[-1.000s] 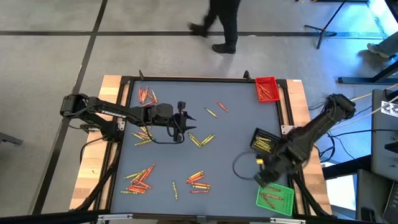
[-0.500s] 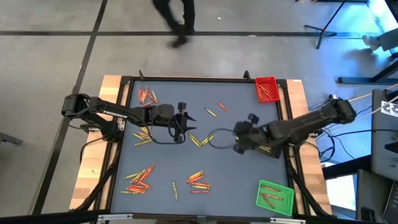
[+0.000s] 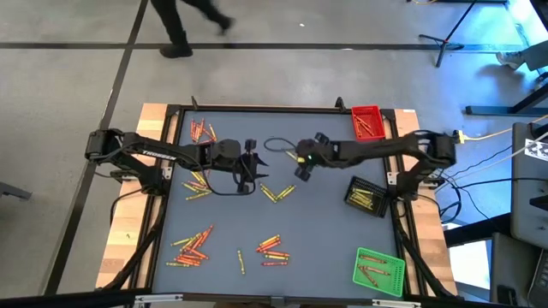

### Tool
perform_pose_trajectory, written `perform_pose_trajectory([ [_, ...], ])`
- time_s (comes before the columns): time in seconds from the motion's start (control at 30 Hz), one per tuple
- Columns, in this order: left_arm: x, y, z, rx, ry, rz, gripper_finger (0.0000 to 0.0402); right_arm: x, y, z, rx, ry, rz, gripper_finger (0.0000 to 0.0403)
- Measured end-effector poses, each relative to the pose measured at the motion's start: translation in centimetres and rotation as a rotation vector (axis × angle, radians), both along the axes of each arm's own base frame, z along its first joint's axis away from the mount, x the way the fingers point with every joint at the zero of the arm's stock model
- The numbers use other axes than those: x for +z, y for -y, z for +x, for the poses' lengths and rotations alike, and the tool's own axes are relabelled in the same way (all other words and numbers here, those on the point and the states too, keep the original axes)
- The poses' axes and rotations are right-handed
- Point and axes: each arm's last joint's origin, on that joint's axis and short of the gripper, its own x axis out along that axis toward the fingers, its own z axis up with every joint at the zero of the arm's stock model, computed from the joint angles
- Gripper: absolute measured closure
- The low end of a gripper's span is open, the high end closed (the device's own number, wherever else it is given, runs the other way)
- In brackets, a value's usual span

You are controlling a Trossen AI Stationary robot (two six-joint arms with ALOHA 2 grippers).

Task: Sort crayons
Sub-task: Put the green crayon into the black basket

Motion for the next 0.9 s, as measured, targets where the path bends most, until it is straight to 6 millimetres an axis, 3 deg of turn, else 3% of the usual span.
perform_pose_trajectory([
  [0.23,0.7,-0.2,-1.1,0.011,-0.005,-0.001,0.0266,-1.9,2.1,1.1,0.01,0.064,0.069,0.0242],
  [0.53,-0.6,-2.8,-4.3,0.033,0.128,-0.07,0.0266,-2.1,2.1,1.3,0.009,0.072,0.067,0.0242],
  [0.73,-0.8,-3.3,-4.6,0.078,0.13,-0.094,0.0266,-2.3,2.2,1.5,-0.002,0.085,0.052,0.0242],
  [0.9,-0.8,-3.3,-4.5,0.087,0.13,-0.096,0.0266,-3.9,2.3,2.1,-0.011,0.087,0.088,0.0242],
])
